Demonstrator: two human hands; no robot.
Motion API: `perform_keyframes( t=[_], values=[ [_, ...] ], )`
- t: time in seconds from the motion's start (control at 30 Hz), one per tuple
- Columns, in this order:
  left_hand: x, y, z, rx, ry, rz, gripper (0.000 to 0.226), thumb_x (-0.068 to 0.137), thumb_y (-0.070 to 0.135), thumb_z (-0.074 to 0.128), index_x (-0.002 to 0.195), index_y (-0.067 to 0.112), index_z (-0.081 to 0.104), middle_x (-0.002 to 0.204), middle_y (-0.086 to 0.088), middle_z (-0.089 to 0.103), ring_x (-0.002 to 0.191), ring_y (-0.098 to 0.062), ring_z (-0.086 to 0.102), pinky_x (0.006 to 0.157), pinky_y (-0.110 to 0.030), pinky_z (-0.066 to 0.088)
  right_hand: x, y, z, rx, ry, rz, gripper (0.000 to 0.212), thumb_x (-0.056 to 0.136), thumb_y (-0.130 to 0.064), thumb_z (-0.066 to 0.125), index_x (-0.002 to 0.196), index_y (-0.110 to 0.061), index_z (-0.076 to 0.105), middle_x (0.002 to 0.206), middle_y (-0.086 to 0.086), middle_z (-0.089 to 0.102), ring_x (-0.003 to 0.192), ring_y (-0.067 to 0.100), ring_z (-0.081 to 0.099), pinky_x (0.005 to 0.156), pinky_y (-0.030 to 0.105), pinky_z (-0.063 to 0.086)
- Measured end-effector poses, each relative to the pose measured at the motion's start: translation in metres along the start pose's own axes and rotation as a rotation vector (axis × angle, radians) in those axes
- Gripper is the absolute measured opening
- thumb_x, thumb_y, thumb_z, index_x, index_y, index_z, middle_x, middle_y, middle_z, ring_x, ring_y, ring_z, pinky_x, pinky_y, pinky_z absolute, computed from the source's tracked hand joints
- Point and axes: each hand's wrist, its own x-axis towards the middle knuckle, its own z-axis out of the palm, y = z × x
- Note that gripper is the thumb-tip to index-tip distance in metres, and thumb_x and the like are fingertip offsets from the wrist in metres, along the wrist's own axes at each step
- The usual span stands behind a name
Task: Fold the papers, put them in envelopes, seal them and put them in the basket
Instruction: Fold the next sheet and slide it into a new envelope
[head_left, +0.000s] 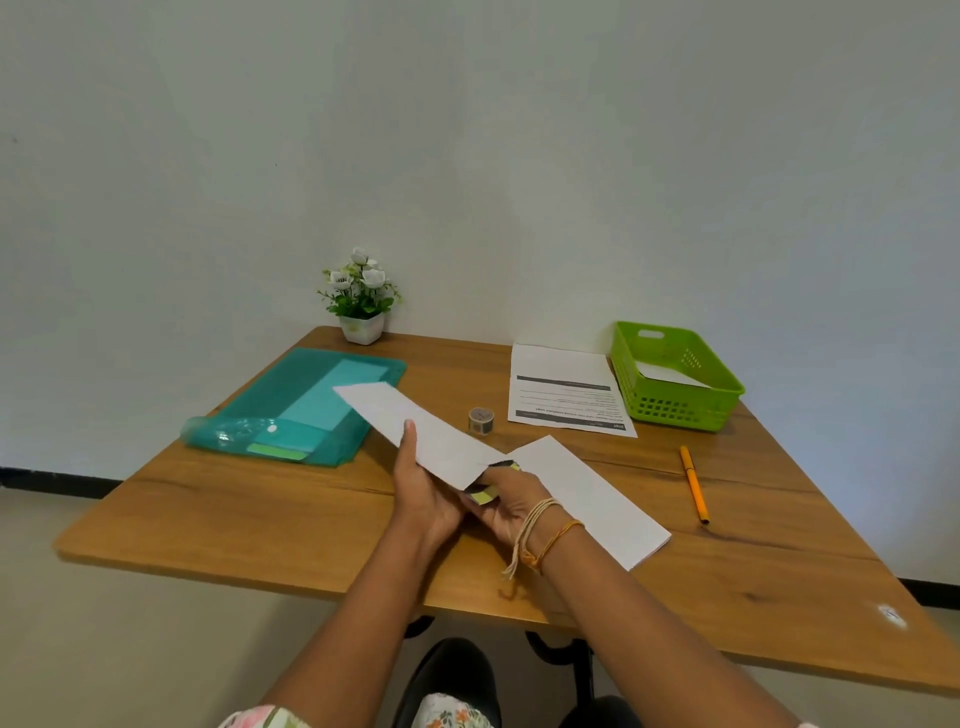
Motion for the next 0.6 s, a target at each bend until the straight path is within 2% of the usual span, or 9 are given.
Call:
perform_keyframes(
  t=[0.07,0.13,0.2,0.27,0.3,0.37,0.43,0.5,0.6],
  values=[
    [0.003,0.003,0.002,-0.066,0.002,-0.078,0.074,0.075,0.06,0.066,0.132,0.02,0.041,0.123,-0.027,0.06,0.11,-0.048,0.06,0.1,-0.065,0.039,-0.004,0.002,0.001,-0.191,0.045,-0.013,0.034,0.083,0.005,0.066,0.113,-0.007,0.054,0.103,0.018,0.066,0.091,0.032,0.067,0.043,0.03,0.055],
    [0.004,0.004,0.004,-0.106,0.019,-0.117,0.077,0.075,0.057,0.067,0.135,0.02,0.037,0.124,-0.028,0.059,0.108,-0.048,0.061,0.099,-0.061,0.042,-0.004,0.0,-0.003,-0.667,0.182,-0.128,0.046,0.078,-0.017,0.077,0.113,-0.01,0.049,0.092,0.011,0.066,0.074,0.023,0.067,0.052,0.029,0.056],
    [0.005,0.004,0.005,-0.111,0.056,-0.145,0.073,0.078,0.054,0.066,0.135,0.018,0.038,0.122,-0.027,0.06,0.104,-0.047,0.063,0.092,-0.057,0.049,0.002,-0.001,-0.014,-1.189,0.331,-0.431,0.059,0.073,-0.034,0.078,0.116,-0.017,0.043,0.102,0.005,0.058,0.087,0.021,0.063,0.065,0.027,0.052],
    [0.001,0.003,0.007,-0.079,0.096,-0.167,0.066,0.08,0.053,0.064,0.129,0.016,0.042,0.113,-0.025,0.063,0.098,-0.044,0.065,0.079,-0.052,0.053,0.007,-0.001,-0.023,-1.538,0.368,-0.854,0.055,0.074,-0.032,0.076,0.119,-0.021,0.047,0.114,0.004,0.053,0.102,0.022,0.055,0.077,0.028,0.048],
    [0.0,0.002,0.007,-0.061,0.114,-0.173,0.062,0.081,0.052,0.064,0.127,0.015,0.045,0.106,-0.023,0.065,0.094,-0.041,0.065,0.073,-0.05,0.053,0.009,-0.002,-0.025,-1.628,0.311,-1.066,0.052,0.075,-0.026,0.075,0.121,-0.021,0.051,0.116,0.004,0.055,0.103,0.022,0.055,0.08,0.029,0.049],
    [0.0,0.003,0.007,-0.011,0.134,-0.19,0.059,0.08,0.051,0.064,0.123,0.013,0.052,0.094,-0.019,0.066,0.089,-0.036,0.063,0.069,-0.047,0.052,0.015,-0.004,-0.027,-1.71,0.103,-1.348,0.046,0.073,-0.014,0.076,0.116,-0.019,0.063,0.11,0.006,0.064,0.096,0.024,0.06,0.077,0.031,0.052],
    [0.0,0.003,0.008,0.02,0.134,-0.216,0.053,0.081,0.049,0.064,0.118,0.012,0.055,0.089,-0.017,0.066,0.087,-0.033,0.062,0.069,-0.046,0.052,0.022,-0.008,-0.025,-1.725,0.003,-1.516,0.029,0.067,-0.012,0.082,0.095,-0.013,0.074,0.09,0.008,0.071,0.077,0.026,0.066,0.062,0.03,0.055],
    [0.0,0.001,0.01,0.033,0.152,-0.223,0.044,0.083,0.042,0.065,0.113,0.011,0.056,0.091,-0.017,0.065,0.088,-0.033,0.061,0.074,-0.049,0.053,0.024,-0.01,-0.022,-1.694,0.036,-1.612,0.02,0.064,-0.014,0.084,0.081,-0.01,0.075,0.074,0.009,0.071,0.062,0.025,0.066,0.05,0.029,0.054],
    [0.001,-0.001,0.01,0.025,0.141,-0.218,0.037,0.083,0.035,0.065,0.11,0.011,0.057,0.095,-0.017,0.066,0.091,-0.033,0.062,0.088,-0.05,0.052,0.024,-0.013,-0.017,-1.602,0.079,-1.665,0.021,0.064,-0.016,0.081,0.082,-0.008,0.074,0.071,0.009,0.07,0.057,0.024,0.065,0.048,0.026,0.051]
  ],
)
